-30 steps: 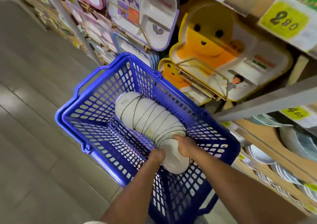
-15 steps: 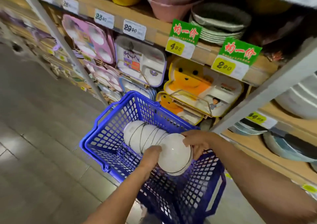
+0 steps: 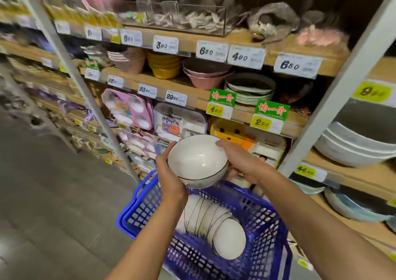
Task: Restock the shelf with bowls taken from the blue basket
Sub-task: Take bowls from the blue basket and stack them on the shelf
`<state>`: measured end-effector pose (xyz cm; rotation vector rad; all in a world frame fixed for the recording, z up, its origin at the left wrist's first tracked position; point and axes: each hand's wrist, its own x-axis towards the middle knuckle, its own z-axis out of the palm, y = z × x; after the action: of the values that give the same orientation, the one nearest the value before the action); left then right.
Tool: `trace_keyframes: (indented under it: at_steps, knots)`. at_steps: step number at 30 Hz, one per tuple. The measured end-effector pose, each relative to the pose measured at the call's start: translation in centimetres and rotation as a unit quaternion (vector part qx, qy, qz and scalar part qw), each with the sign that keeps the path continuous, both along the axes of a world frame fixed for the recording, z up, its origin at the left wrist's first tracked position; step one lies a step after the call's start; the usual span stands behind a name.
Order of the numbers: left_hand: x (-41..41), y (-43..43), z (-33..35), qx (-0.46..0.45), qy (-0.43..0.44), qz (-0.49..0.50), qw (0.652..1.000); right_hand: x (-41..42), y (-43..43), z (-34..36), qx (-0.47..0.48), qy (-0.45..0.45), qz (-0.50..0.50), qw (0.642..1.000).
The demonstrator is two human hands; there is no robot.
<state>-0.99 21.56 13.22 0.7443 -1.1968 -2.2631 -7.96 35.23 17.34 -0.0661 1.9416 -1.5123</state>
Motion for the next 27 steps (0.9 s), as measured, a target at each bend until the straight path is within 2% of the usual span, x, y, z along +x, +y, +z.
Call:
trace_keyframes:
  at_steps: [3,6,9,22,27]
  knots:
    - [-0.2,-0.5,3.4,0.005,0.045,-0.013,0.999,0.8,-0.7,2.2,-0.087,0.082,-0.069,0.990]
    - [-0.4,-0.2,6.5,-0.014,0.075,-0.040,0.996,1.9,-1.2,4.4,-0.227,0.083,-0.184,0.953]
    - [-0.6,0.7,9.7,-0.047,0.108,-0.071,0.991,2.7,-0.4,6.9,-0.289,0.083,-0.235,0.925]
    - [1.6,11.0,18.5,-0.110,0.161,-0.167,0.966,7.1,10.9,15.2,-0.347,0.160,-0.289,0.877]
    - [3.6,17.8,20.2,-0.100,0.174,-0.207,0.958,10.0,17.7,16.3,-0.331,0.178,-0.309,0.874]
